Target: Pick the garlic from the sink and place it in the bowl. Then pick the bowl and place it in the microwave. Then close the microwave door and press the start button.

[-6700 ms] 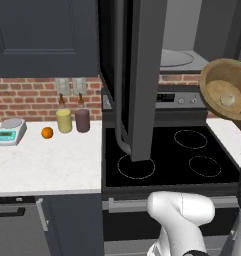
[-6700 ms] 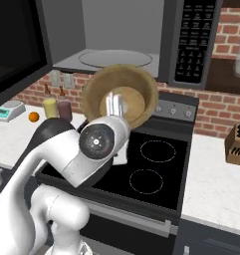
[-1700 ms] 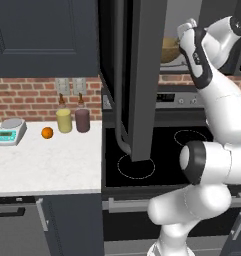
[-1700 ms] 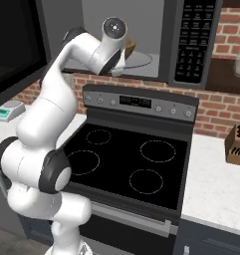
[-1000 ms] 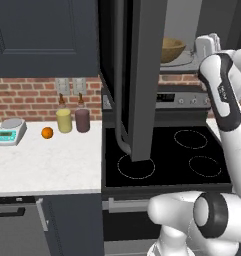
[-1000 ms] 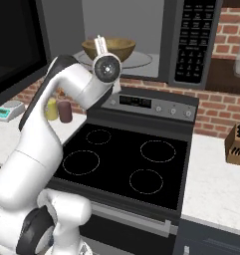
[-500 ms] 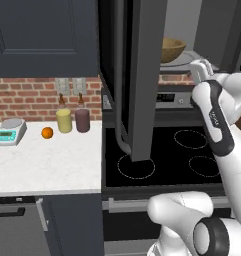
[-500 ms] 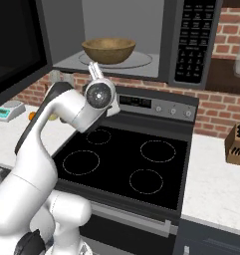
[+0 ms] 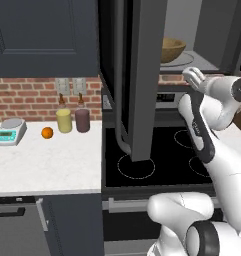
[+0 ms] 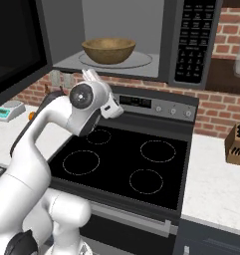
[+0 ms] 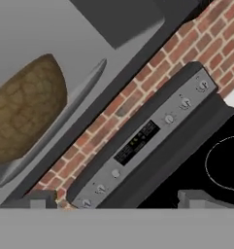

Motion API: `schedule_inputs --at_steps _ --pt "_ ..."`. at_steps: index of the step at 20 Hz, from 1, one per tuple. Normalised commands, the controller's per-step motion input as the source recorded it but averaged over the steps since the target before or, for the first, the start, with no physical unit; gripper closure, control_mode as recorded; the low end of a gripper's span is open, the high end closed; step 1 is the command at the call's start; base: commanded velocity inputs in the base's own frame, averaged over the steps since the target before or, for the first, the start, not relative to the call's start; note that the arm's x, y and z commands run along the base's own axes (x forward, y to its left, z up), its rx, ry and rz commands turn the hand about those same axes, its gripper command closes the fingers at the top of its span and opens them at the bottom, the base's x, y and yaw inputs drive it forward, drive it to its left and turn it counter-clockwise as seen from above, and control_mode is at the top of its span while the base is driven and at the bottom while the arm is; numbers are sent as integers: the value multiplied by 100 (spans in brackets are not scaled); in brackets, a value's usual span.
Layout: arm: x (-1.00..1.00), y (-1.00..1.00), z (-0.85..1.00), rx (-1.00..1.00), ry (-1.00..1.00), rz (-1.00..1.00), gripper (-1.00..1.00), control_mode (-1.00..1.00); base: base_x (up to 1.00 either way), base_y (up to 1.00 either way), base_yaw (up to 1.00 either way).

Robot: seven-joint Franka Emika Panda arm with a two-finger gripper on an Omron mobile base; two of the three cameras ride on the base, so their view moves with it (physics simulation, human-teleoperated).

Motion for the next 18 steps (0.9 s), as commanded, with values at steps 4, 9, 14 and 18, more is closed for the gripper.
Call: schedule_inputs --at_steps 4,9,14,18 --pt "7 -29 -9 -26 7 -20 -100 -100 0 0 0" --pt "15 -39 -15 -25 9 -22 -100 -100 0 0 0" --pt "13 -50 -14 -25 14 -23 -100 -100 0 0 0" --pt "8 -50 -14 -24 17 -23 -100 -100 0 0 0"
